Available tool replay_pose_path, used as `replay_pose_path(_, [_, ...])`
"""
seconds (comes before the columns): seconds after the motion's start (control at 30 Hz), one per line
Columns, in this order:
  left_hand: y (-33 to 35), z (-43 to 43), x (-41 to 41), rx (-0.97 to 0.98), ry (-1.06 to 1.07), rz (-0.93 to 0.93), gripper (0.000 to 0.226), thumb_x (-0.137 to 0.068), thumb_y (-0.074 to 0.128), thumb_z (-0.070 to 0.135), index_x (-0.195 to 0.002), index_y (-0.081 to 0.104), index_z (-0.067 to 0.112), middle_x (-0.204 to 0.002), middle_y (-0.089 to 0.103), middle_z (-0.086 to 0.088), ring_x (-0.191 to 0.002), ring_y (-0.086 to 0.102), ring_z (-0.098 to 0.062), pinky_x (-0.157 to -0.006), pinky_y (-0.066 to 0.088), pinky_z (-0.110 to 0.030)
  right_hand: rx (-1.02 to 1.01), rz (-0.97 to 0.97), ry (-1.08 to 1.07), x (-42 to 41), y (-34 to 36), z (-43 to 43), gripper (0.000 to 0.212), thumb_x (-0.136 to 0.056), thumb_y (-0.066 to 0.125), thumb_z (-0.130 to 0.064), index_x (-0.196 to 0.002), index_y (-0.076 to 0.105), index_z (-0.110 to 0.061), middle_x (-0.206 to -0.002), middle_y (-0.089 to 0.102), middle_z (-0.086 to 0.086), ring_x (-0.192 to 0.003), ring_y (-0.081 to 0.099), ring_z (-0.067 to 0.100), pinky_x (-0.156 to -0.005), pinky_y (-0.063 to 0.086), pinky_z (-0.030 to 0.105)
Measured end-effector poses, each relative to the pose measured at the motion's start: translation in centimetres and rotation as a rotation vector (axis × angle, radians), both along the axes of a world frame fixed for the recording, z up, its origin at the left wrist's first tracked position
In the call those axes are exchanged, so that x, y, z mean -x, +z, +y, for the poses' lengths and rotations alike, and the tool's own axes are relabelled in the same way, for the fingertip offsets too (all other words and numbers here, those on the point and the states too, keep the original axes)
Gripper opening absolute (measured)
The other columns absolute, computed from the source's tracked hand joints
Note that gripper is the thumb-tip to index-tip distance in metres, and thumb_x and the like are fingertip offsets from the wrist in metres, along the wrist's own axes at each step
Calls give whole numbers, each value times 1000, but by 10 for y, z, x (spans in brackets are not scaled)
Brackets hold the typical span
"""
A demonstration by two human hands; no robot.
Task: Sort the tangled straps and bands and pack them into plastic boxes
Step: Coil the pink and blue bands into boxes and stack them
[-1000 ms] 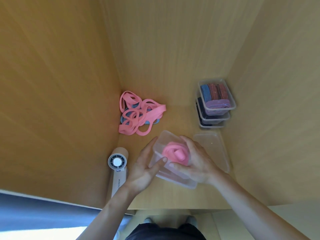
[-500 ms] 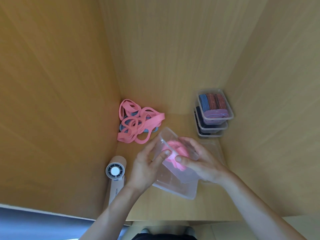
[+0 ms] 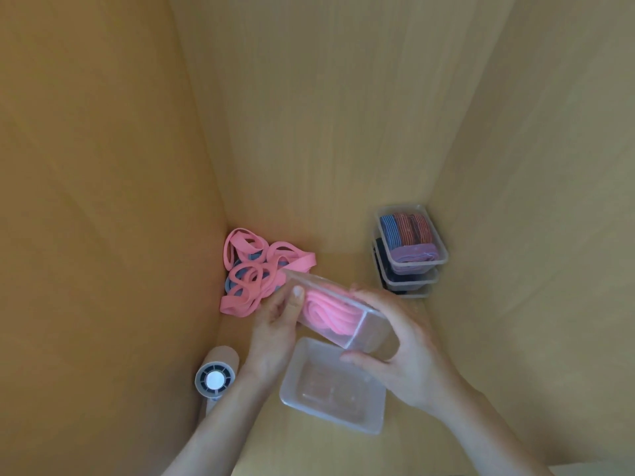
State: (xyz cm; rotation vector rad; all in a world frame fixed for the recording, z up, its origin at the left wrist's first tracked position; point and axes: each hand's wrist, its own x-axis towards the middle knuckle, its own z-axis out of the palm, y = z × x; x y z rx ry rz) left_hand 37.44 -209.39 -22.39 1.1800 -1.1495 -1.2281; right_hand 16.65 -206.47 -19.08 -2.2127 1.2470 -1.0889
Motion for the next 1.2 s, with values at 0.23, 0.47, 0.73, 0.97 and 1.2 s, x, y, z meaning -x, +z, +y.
replay_pose_path(0.23, [5,-4,5,-160,-22,123,33,-94,51,48,-121,65,35,-117,72,16,-110,67,-2,-93,55,-26,136,15,-54,4,6,-6,63,-75,86,-41,-131,59,-27,-140,55,-23,-127,56,5,-102,48,32])
replay_pose_path(0.47, [-4,2,-2,-248,48,104,23,-104,45,8,-120,62,7,-123,66,-14,-120,62,-28,-95,52,-41,344,142,-357,31,19,-65,64,-70,90,-26,-128,63,-16,-137,62,3,-128,57,27,-103,43,52])
replay_pose_path(0.73, [-9,8,-6,-272,-20,75,22,-101,46,-4,-110,64,2,-109,70,-23,-102,68,-32,-86,56,-40,345,319,-634,52,16,-124,68,-61,93,-18,-124,67,-17,-131,65,3,-123,57,28,-106,36,41])
replay_pose_path(0.97, [-3,13,-10,-289,-49,69,24,-99,44,-10,-110,64,-2,-99,71,-21,-88,68,-29,-89,53,-45,276,521,-715,62,-5,-134,56,-69,82,-10,-123,68,-13,-131,66,6,-122,57,31,-114,32,51])
replay_pose_path(1.2, [-3,21,-9,-316,-60,59,26,-97,43,-13,-110,63,-3,-99,71,-24,-85,66,-32,-83,52,-41,120,600,-715,53,2,-131,61,-76,78,-20,-134,60,-12,-143,56,8,-136,45,33,-121,21,55])
